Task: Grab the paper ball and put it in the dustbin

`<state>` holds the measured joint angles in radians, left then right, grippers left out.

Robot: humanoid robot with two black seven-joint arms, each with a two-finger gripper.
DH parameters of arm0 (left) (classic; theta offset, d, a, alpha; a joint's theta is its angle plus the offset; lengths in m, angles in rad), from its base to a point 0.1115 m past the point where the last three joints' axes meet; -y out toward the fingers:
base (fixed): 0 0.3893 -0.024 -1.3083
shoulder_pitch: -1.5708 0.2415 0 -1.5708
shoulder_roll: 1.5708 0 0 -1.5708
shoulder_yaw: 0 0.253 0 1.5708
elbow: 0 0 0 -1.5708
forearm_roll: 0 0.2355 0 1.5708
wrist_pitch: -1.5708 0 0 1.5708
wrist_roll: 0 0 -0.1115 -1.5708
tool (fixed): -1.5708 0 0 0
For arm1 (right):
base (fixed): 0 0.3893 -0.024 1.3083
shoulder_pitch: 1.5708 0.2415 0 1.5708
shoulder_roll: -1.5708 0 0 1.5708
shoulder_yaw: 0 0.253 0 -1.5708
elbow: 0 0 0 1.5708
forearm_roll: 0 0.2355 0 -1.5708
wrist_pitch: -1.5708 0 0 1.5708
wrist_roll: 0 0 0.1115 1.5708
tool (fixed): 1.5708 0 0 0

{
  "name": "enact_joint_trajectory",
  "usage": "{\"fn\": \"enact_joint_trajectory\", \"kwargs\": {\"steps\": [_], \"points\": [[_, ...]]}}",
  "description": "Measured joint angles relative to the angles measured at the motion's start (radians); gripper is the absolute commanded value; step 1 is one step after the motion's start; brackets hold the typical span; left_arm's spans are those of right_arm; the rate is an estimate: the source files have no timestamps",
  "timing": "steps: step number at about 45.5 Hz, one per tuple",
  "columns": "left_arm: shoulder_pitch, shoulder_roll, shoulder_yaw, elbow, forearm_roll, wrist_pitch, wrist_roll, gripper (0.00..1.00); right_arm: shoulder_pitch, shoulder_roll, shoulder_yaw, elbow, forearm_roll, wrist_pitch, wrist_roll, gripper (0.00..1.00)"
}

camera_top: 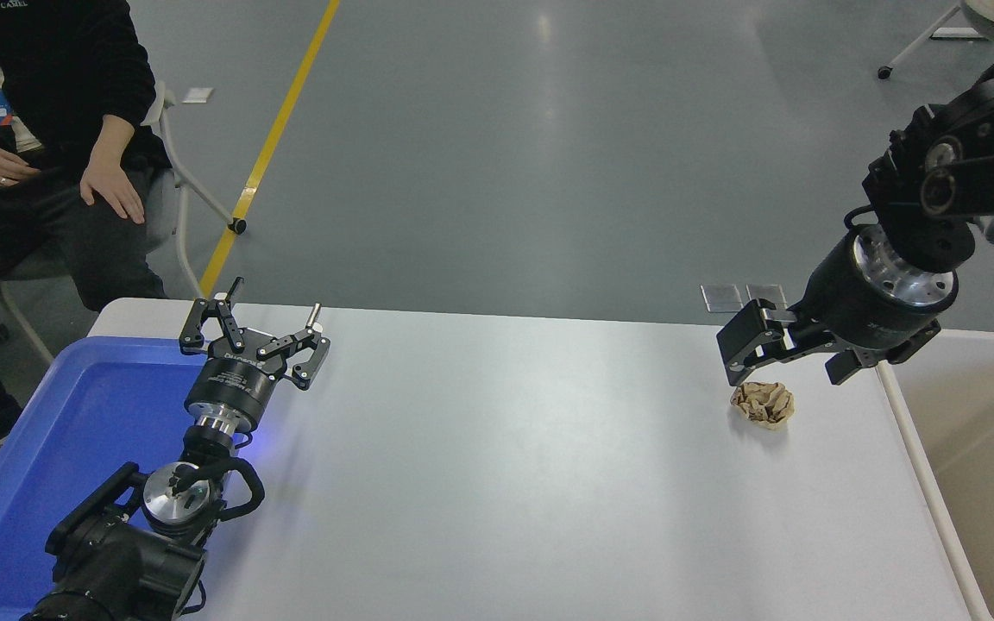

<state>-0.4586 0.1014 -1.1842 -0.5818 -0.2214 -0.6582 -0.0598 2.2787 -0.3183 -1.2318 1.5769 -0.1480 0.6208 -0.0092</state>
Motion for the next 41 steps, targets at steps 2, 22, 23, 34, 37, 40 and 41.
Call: {"fn": "enact_joint_trajectory", "kwargs": {"steps": [2,22,23,34,37,40,41], "points": [[0.000,0.000,0.000,0.000,0.000,0.000,0.000,0.99,-0.001,-0.001,0.000,0.000,0.000,0.000,0.000,1.00],[0.000,-0.002,-0.007,0.000,-0.002,0.000,-0.005,0.99,-0.013,0.010,0.012,-0.025,-0.001,-0.005,0.000,1.00],[0.000,-0.002,-0.007,0.000,-0.002,0.000,-0.005,0.99,-0.014,0.012,0.013,-0.027,-0.001,-0.005,0.000,1.00],[0.000,-0.002,-0.008,0.000,-0.003,0.000,-0.006,0.99,-0.051,0.017,0.017,-0.088,-0.021,-0.048,0.001,1.00],[0.000,-0.002,-0.008,0.000,-0.003,0.000,-0.006,0.99,-0.077,0.015,0.019,-0.121,-0.045,-0.075,0.002,1.00],[0.000,-0.002,-0.008,0.000,-0.003,0.000,-0.006,0.99,-0.113,0.011,0.025,-0.162,-0.070,-0.109,0.001,1.00],[0.000,-0.002,-0.008,-0.001,-0.003,0.000,-0.006,0.99,-0.129,0.009,0.030,-0.180,-0.081,-0.124,0.002,1.00]]}}
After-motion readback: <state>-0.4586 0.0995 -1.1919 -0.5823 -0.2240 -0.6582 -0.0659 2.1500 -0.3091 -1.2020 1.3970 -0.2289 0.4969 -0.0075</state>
